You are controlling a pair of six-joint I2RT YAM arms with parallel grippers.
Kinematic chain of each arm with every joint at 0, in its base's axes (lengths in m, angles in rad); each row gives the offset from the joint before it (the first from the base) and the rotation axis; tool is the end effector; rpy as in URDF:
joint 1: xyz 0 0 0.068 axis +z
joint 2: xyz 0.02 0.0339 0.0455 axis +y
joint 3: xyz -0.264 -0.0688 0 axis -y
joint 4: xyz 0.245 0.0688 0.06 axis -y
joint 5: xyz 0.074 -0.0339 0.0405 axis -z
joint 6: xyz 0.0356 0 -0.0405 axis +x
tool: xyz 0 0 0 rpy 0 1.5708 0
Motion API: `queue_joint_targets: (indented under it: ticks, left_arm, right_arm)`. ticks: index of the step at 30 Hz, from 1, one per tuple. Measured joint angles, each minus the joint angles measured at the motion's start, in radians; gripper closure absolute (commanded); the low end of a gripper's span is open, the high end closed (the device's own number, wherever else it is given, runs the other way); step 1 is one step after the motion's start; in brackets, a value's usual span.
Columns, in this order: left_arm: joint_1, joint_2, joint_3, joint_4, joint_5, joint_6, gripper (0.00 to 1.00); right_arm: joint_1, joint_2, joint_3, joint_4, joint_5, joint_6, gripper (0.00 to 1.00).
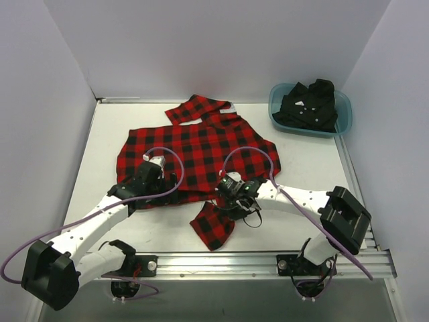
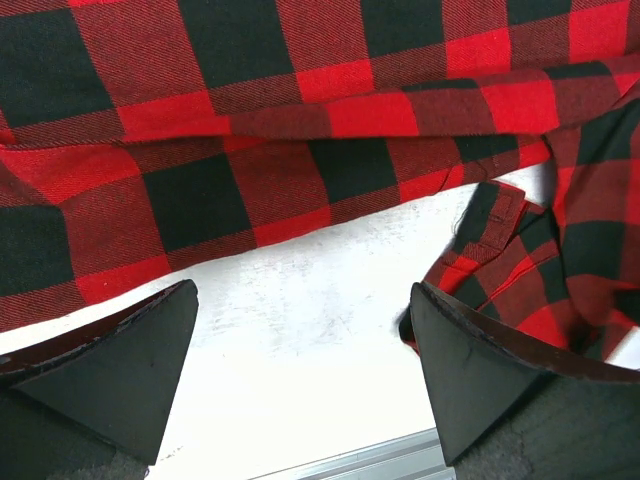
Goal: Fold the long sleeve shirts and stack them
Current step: Fold the shirt
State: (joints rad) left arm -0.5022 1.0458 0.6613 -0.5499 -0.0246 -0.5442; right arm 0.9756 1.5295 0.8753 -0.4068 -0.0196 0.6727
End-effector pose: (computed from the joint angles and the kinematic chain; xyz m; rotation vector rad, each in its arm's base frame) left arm 0.1779 -0.0967 0.2175 -0.0639 2.5498 -0.3926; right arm 0.1640 0.2434 0.1801 -0.4231 2.7254 0.5458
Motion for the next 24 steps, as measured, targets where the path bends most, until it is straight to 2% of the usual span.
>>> queue_joint_targets:
  ticks: [4,8,11,12,15,16,18,21,24]
  left_arm:
    - [0.0,0.003,0.0,0.0,-0.003,0.0,0.03]
    - [0.0,0.002,0.0,0.0,-0.003,0.002,0.03]
    - [0.0,0.002,0.0,0.0,0.001,0.002,0.03]
    - [0.0,0.002,0.0,0.0,0.004,0.002,0.02]
    - [0.0,0.002,0.0,0.0,0.017,0.001,0.03]
    - [0.0,0.003,0.0,0.0,0.027,0.0,0.02]
    - [-0.001,0.003,0.0,0.001,0.045,-0.002,0.03]
    - [-0.006,0.003,0.0,0.006,0.077,-0.006,0.03]
    - [-0.031,0.008,0.0,0.029,0.106,-0.014,0.02]
  right_arm:
    - [-0.018,-0.024,0.143,-0.089,0.04,-0.05,1.0]
    - [-0.12,-0.042,0.334,-0.159,0.044,-0.116,0.97]
    - [-0.202,-0.009,0.484,-0.187,0.048,-0.152,0.8]
    - [-0.225,0.016,0.539,-0.19,0.052,-0.158,0.68]
    - [-0.268,0.129,0.687,-0.176,0.053,-0.183,0.45]
    - [-0.272,0.166,0.721,-0.169,0.052,-0.191,0.42]
    - [-0.272,0.218,0.755,-0.158,0.043,-0.211,0.37]
    - [-0.268,0.228,0.733,-0.153,0.039,-0.231,0.34]
    - [-0.272,0.139,0.583,-0.122,0.034,-0.238,0.34]
